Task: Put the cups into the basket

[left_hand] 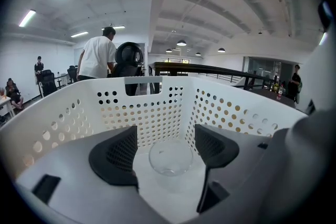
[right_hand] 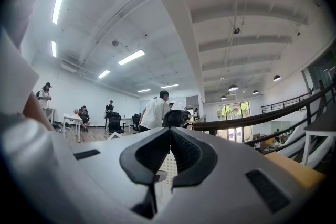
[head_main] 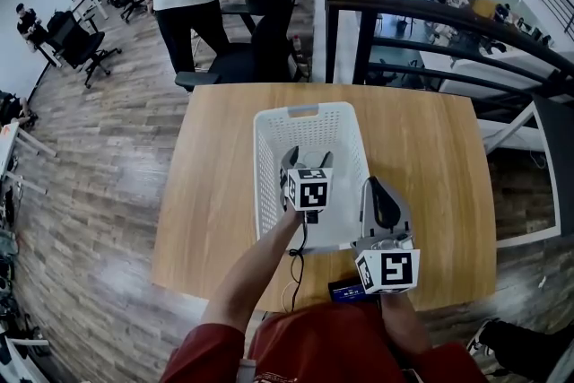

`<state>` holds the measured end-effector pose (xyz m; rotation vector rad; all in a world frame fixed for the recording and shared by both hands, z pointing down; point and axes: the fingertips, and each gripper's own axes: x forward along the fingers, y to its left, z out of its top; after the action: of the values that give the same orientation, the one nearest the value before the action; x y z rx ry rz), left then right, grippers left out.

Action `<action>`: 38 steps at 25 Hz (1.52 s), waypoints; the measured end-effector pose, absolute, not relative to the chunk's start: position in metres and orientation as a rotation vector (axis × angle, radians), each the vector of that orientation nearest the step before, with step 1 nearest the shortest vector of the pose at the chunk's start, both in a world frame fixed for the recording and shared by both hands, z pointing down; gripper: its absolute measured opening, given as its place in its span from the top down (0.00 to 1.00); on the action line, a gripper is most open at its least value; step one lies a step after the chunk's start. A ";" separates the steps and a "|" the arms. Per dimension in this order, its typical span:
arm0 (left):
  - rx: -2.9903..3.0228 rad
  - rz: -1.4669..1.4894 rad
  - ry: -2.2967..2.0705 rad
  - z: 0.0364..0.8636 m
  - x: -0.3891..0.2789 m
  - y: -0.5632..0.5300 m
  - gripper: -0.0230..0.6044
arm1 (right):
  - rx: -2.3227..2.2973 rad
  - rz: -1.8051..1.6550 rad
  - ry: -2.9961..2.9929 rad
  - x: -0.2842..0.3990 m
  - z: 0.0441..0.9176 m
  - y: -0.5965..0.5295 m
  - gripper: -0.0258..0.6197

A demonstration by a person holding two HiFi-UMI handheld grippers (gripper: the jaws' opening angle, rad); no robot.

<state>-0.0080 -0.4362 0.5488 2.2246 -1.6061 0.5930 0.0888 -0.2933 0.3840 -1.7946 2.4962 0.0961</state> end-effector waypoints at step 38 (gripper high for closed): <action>2.444 0.226 -1.602 0.450 -0.003 -0.407 0.44 | -1.807 0.112 2.497 0.089 0.380 -0.291 0.94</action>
<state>-0.0026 -0.4074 0.4498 2.4441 -1.6017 0.2265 0.0894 -0.2913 0.3799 -1.8072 2.4974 0.1119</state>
